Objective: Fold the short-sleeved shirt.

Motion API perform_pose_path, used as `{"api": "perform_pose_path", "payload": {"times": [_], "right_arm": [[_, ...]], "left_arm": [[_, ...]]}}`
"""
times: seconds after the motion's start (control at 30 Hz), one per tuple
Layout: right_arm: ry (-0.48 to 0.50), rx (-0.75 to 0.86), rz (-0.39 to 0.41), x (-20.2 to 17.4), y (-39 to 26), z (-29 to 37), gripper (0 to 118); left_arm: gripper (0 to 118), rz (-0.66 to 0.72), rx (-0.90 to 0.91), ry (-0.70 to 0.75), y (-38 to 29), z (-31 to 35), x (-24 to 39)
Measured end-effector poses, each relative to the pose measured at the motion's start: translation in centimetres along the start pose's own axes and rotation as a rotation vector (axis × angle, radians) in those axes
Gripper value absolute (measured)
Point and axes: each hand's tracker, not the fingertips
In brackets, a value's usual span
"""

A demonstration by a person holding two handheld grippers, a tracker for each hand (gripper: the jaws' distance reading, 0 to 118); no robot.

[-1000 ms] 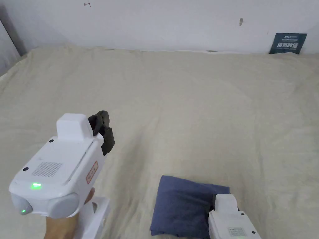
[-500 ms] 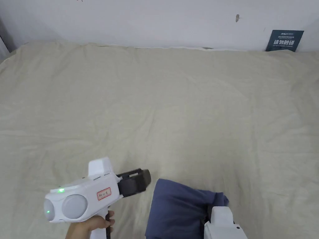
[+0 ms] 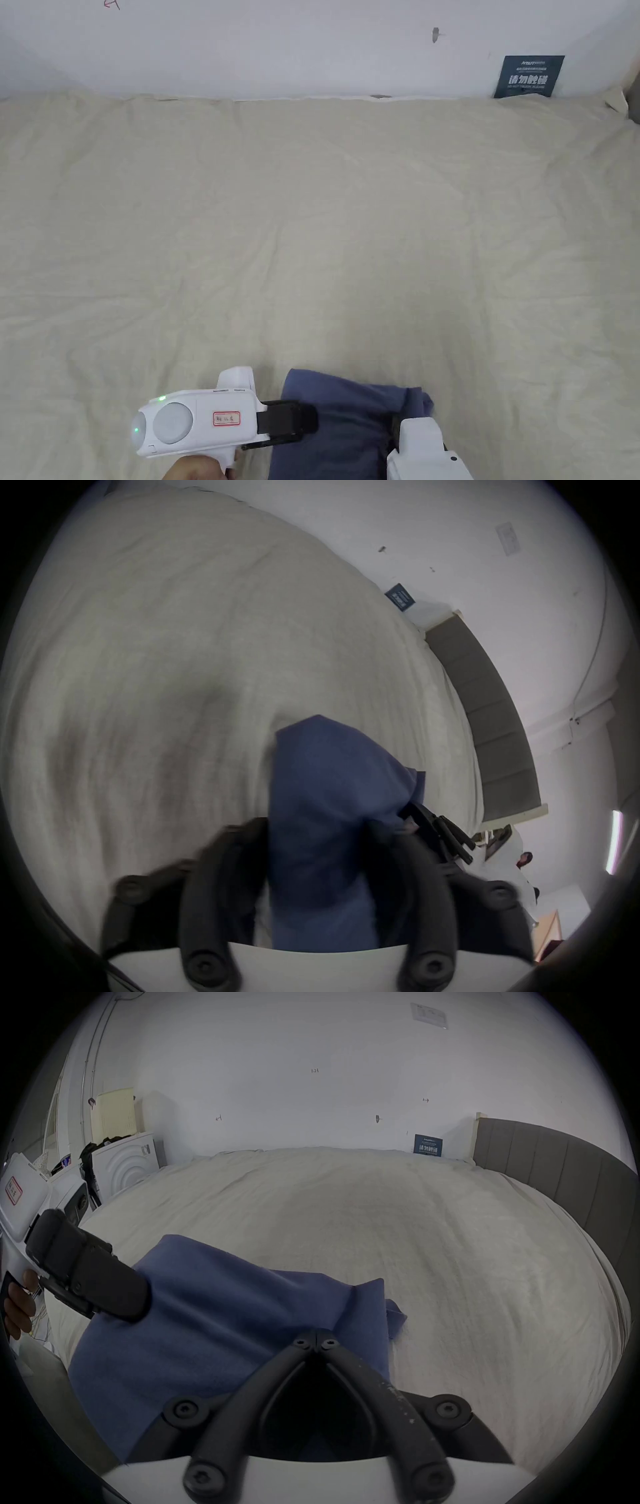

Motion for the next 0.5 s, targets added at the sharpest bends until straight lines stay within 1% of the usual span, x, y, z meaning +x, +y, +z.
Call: {"api": "perform_pose_path", "payload": {"times": [0.03, 0.07, 0.13, 0.2, 0.27, 0.3, 0.37, 0.43, 0.5], "right_arm": [[0.002, -0.002, -0.003, 0.1, 0.1, 0.0, 2], [0.004, -0.004, -0.002, 0.1, 0.1, 0.0, 2], [0.010, -0.012, -0.005, 0.2, 0.5, 0.1, 2], [0.017, -0.036, 0.000, 0.3, 1.3, 0.4, 2], [0.023, -0.043, -0.002, 0.4, 2.3, 0.8, 2], [0.024, -0.040, -0.008, 0.5, 2.8, 1.1, 2], [0.011, 0.026, -0.033, 0.6, 4.0, 2.1, 2], [0.008, 0.070, -0.058, 0.7, 5.6, 2.9, 2], [0.001, 0.107, -0.064, 0.6, 7.0, 3.5, 2]], "left_arm": [[38, 0.010, -0.004, -0.008, -0.2, 0.1, 0.2], [37, 0.012, 0.001, 0.001, -0.3, 0.0, 0.5], [25, -0.009, 0.000, 0.013, -0.2, 0.0, 0.7], [20, -0.011, 0.011, 0.022, -0.3, 0.3, 1.0], [19, -0.051, 0.041, 0.045, -0.2, 1.2, 2.0], [19, -0.095, 0.056, 0.046, 0.0, 1.9, 2.6], [19, -0.166, 0.086, 0.059, 0.8, 3.6, 3.1], [19, -0.199, 0.093, 0.093, 2.2, 5.7, 2.6], [19, -0.211, 0.121, 0.157, 3.7, 8.0, 1.0]]}}
